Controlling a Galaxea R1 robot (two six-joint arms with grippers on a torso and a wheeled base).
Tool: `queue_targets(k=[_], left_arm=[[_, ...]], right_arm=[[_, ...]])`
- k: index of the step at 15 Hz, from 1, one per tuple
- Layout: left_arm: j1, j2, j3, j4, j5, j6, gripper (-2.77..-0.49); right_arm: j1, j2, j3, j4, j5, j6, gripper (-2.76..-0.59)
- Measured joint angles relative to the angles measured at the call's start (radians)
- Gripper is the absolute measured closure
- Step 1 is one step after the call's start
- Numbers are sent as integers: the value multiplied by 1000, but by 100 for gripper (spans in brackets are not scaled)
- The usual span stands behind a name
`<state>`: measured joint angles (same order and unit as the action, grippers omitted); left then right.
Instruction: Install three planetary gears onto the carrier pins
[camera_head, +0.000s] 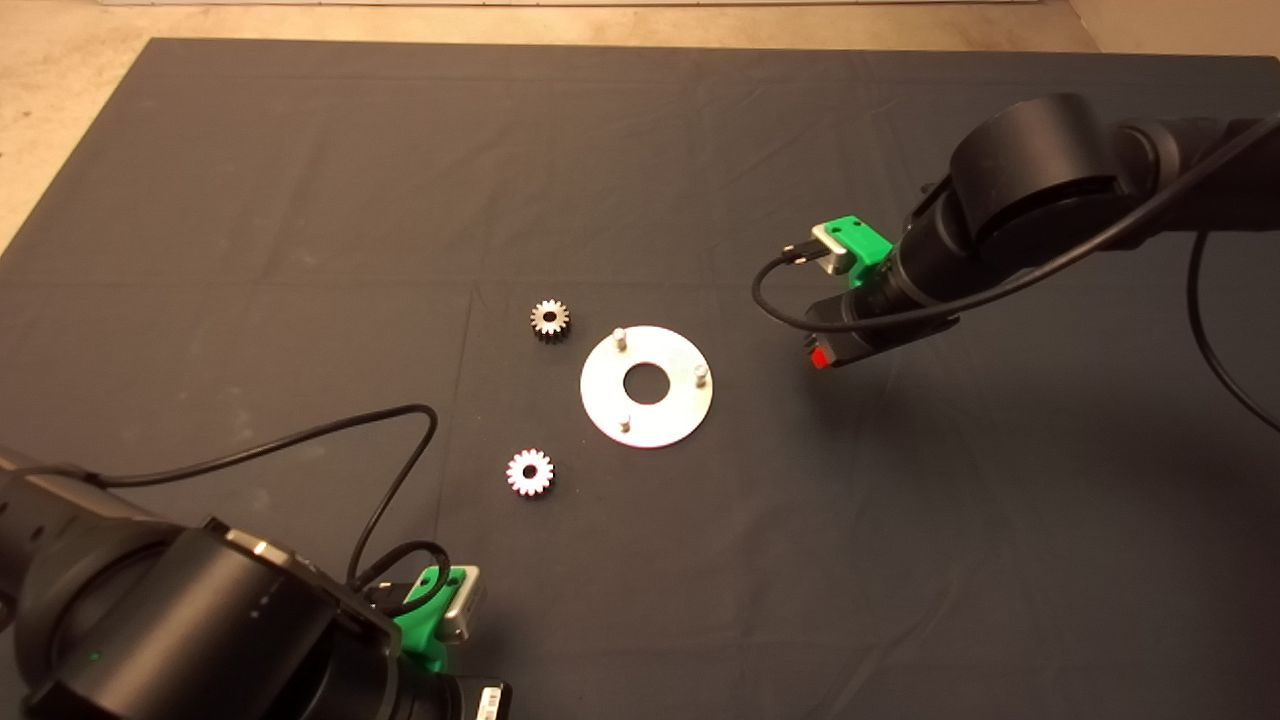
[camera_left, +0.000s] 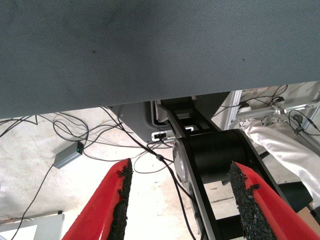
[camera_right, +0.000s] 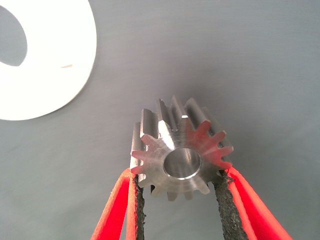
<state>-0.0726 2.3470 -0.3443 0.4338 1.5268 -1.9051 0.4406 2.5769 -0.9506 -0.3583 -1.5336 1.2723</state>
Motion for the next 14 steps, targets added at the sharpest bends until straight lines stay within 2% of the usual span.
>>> queue_targets(k=[3,9,14], left_arm=[[0,0,0,0,0,0,-132],[0,1,0,0,0,0,-132],[0,1,0,0,0,0,-132]], right_arm=[[0,54,7,1,4,1,-81],[0,132,4,3,0,5,-81],[-3,207,-50,4,1,4,-80]])
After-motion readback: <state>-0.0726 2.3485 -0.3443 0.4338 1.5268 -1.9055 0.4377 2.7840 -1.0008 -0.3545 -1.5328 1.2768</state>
